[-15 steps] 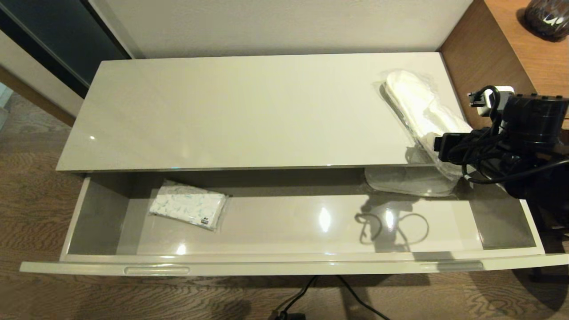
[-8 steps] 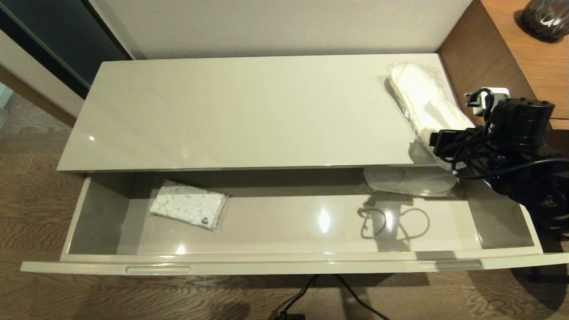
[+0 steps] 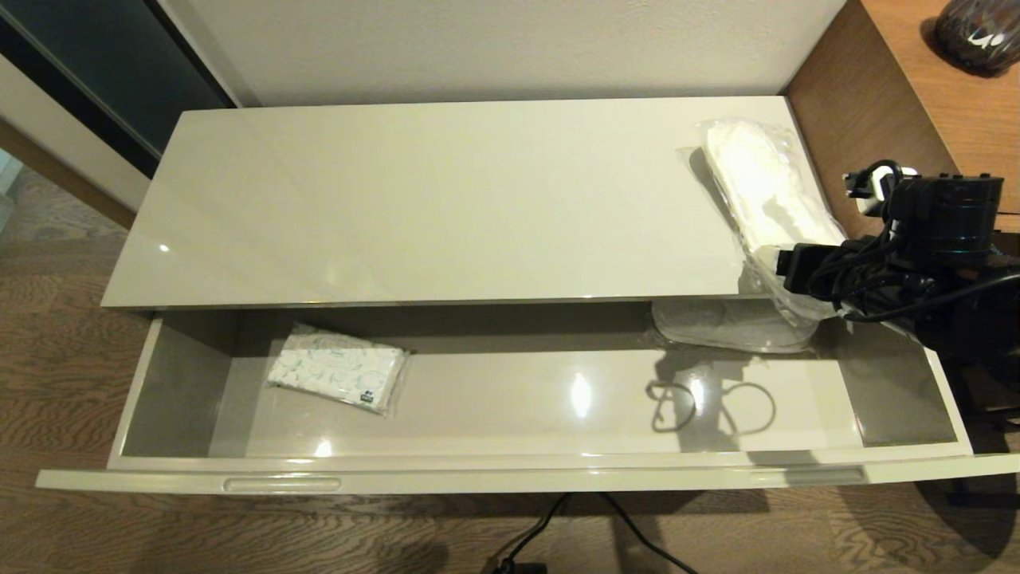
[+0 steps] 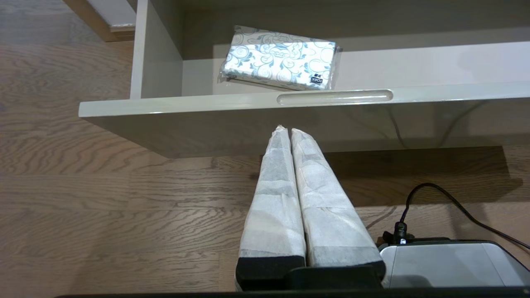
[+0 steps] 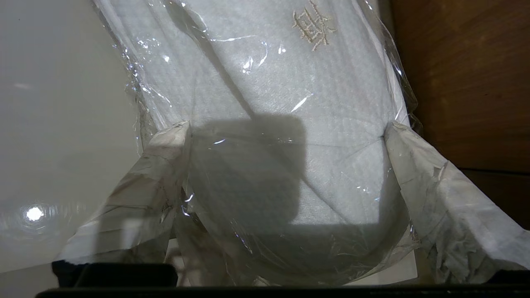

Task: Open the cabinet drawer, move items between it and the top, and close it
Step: Take out the disposable slippers from the drawer

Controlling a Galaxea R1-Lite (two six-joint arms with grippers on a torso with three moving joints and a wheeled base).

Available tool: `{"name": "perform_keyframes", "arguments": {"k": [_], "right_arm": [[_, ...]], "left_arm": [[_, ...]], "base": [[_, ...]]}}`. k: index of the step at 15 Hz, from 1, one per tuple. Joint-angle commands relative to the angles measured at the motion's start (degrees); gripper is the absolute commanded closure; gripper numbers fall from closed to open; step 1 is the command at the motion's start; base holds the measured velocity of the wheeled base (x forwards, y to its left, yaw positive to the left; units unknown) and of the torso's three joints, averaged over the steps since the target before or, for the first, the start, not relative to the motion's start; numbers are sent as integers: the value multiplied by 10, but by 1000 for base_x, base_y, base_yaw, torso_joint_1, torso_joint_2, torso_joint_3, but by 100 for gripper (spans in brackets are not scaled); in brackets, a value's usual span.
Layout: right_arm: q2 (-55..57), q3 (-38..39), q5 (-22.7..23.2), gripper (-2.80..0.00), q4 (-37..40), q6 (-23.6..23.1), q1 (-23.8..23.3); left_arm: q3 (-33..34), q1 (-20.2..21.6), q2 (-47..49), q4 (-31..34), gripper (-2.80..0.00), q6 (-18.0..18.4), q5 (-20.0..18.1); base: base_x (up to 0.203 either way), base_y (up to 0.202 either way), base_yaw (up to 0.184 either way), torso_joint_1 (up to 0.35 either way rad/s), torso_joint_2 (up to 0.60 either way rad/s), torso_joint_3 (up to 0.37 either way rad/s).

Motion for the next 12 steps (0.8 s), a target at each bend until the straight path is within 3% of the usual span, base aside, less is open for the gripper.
{"name": "perform_keyframes", "arguments": {"k": [1, 11, 12], "right_arm": [[0, 0, 18, -280, 18, 9, 0], [9, -1, 46, -280, 61, 36, -5], [10, -1, 46, 0, 62, 36, -5]], "left_arm": [[0, 0, 1, 0, 0, 0, 0], [0, 0, 1, 0, 0, 0, 0], [0, 0, 1, 0, 0, 0, 0]], "base": [[0, 0, 0, 0, 0, 0], [0, 0, 0, 0, 0, 0], [0, 0, 0, 0, 0, 0]]}}
